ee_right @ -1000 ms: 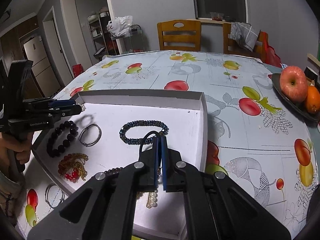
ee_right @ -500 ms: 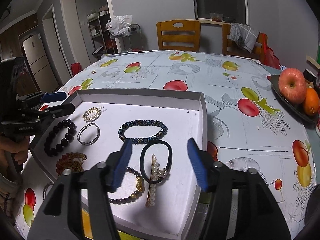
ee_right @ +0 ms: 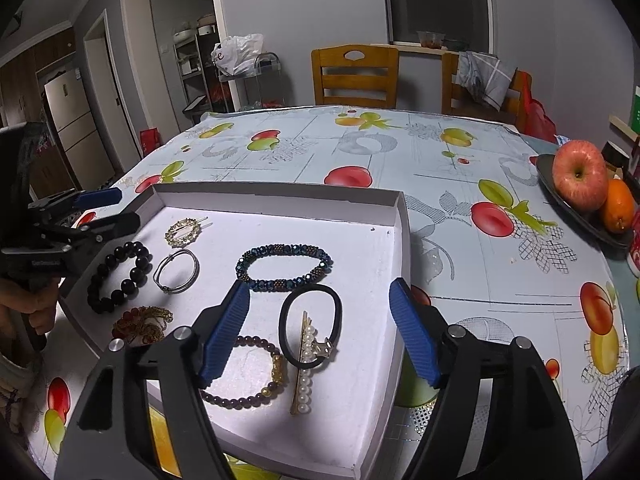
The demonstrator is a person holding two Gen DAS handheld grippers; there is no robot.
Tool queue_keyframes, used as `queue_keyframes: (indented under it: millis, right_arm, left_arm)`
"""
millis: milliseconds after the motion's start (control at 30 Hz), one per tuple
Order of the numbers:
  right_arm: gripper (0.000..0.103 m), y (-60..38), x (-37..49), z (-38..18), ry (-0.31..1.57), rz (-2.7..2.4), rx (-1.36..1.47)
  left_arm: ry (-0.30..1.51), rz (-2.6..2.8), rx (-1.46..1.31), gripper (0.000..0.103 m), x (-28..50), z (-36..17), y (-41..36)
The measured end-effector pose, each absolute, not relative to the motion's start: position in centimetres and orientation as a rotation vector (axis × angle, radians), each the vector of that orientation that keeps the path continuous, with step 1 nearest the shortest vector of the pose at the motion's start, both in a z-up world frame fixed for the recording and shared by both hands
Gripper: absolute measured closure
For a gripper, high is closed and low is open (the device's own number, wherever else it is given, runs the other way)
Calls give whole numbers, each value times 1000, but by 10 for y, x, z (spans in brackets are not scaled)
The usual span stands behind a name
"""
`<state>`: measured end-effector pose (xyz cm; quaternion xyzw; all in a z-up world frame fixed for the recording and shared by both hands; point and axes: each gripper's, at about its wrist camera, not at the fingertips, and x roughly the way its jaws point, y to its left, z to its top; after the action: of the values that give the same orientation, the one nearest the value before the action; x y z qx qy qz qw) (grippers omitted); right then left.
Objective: Organize jewelry
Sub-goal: 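Lower both tools into the tray and open them to release the items, then withdraw both tools and reach toward the pink bracelet and silver bangle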
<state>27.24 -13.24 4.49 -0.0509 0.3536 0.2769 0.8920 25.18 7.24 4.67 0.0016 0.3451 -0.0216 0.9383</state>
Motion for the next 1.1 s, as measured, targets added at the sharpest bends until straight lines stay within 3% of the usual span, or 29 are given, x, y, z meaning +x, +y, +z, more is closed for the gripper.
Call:
queue_keyframes:
  millis: [233, 400, 1100]
  right_arm:
    - [29, -134, 271, 47, 728, 576, -95]
    - [17, -134, 266, 51, 701, 597, -93]
    - [12, -155, 189, 71, 670, 623, -205]
  left_arm:
    - [669, -42, 10, 9, 228, 64, 69]
    - [662, -69, 47, 9, 194, 64, 55]
    - [695, -183, 109, 9, 103, 38, 5]
